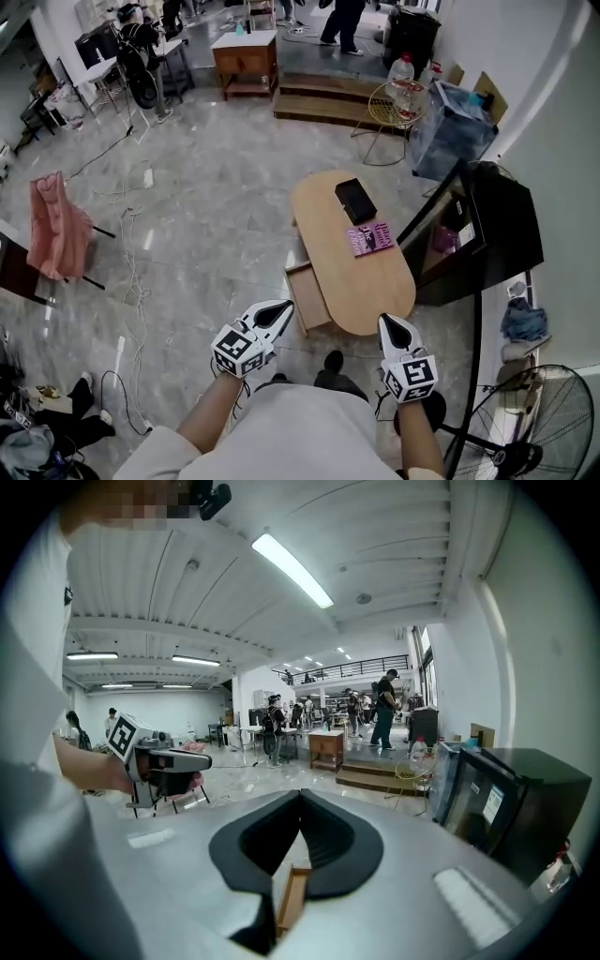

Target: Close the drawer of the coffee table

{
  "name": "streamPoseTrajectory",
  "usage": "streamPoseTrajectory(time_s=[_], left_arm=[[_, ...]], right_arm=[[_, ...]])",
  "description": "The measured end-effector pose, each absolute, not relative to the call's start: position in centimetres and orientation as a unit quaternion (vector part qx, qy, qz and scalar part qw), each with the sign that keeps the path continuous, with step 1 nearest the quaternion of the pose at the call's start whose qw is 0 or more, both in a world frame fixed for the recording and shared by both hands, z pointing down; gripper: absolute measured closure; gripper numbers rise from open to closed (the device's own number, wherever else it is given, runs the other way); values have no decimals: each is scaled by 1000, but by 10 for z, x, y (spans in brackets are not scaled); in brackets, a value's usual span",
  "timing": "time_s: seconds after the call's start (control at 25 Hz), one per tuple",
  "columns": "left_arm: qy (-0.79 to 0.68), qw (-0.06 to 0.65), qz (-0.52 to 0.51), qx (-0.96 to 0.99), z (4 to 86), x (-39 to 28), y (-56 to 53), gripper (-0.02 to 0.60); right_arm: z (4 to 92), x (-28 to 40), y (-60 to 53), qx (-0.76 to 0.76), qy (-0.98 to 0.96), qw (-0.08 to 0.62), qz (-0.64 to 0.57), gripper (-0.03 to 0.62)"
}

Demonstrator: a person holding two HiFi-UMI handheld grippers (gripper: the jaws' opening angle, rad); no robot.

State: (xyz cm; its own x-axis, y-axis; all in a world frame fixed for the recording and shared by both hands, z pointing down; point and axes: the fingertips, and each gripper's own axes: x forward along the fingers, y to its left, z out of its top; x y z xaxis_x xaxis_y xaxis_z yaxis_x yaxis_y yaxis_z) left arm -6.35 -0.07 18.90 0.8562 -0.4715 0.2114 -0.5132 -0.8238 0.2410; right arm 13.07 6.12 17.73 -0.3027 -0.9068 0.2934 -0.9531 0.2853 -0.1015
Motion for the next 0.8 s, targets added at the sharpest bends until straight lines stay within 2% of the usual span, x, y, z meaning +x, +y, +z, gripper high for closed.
streamPoseTrajectory(time_s=[0.32, 0.8], left_arm=[[-310, 165, 74, 933, 211, -18, -27, 575], [-370, 195, 97, 903, 256, 5, -51, 575]], right_arm=[[201, 181, 12, 541, -823, 94, 143, 583], [255, 204, -28, 474, -855, 121, 172, 583]])
